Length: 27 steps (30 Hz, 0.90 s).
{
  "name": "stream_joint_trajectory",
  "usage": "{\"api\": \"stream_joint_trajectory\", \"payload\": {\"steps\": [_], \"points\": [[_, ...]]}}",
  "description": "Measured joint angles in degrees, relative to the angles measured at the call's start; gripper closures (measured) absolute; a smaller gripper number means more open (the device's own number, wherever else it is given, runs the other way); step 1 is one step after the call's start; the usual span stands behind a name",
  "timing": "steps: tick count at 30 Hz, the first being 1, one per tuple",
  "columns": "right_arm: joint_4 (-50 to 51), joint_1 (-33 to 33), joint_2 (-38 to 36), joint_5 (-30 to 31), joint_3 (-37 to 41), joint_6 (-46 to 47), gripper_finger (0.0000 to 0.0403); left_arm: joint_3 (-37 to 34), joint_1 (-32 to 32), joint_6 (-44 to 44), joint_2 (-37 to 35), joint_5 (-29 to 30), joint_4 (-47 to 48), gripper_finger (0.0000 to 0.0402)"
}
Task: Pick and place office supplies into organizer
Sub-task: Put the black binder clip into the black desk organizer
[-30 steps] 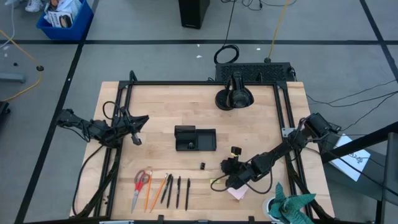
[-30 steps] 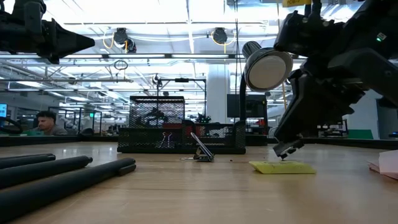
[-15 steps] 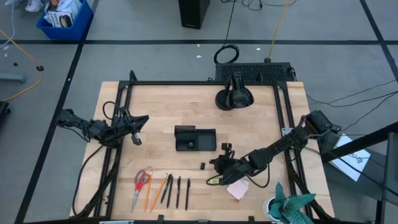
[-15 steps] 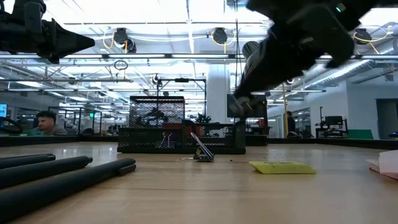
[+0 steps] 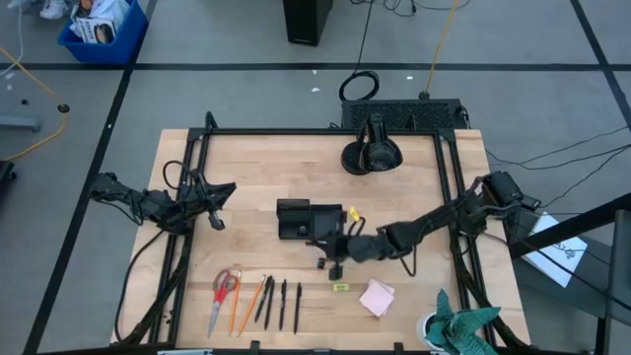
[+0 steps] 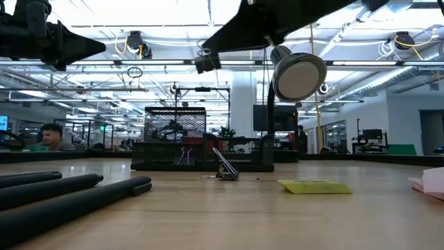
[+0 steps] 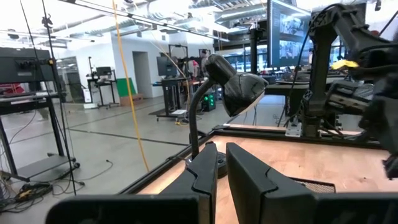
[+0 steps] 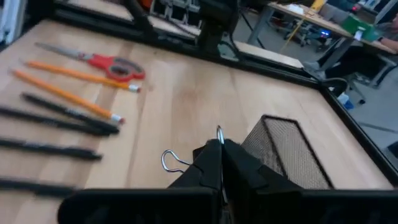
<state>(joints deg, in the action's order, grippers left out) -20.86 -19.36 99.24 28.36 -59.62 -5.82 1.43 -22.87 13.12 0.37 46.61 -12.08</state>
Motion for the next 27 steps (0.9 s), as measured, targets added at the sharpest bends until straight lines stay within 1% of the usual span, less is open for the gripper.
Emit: {"api": "stream_joint_trajectory", "payload": {"steps": [3, 6, 8, 12, 15, 22, 27], "points": [[-1.93, 2.48, 1.95, -2.70, 0.01, -0.97, 0.0403, 0.00, 0.02, 0.13, -0.01, 0.02, 0.00, 0.0360], [-7.15, 4.88, 5.25, -7.70, 0.01, -1.18, 0.0403, 0.02, 0.01, 0.14, 0.00, 0.01, 0.00, 0.0360], [-9.63, 6.17, 7.52, -9.18, 0.01, -2.00, 0.0403, 0.02, 0.01, 0.22, 0.00, 0.03, 0.03, 0.0360], [-9.90, 8.22, 11.49, -9.38, -1.71, -2.91, 0.0403, 0.02, 0.02, 0.25, -0.01, 0.02, 0.02, 0.0360], [-10.64, 9.30, 14.38, -10.69, -4.68, -3.49, 0.0403, 0.02, 0.01, 0.25, -0.01, 0.07, 0.03, 0.0360], [-8.06, 10.34, 19.55, -10.46, -9.27, -5.81, 0.0403, 0.02, 0.01, 0.25, 0.01, 0.56, 0.31, 0.0360], [-6.17, 10.90, 22.07, -8.16, -10.86, -5.81, 0.0403, 0.02, 0.00, 0.21, -0.01, 1.24, 0.31, 0.0360]]}}
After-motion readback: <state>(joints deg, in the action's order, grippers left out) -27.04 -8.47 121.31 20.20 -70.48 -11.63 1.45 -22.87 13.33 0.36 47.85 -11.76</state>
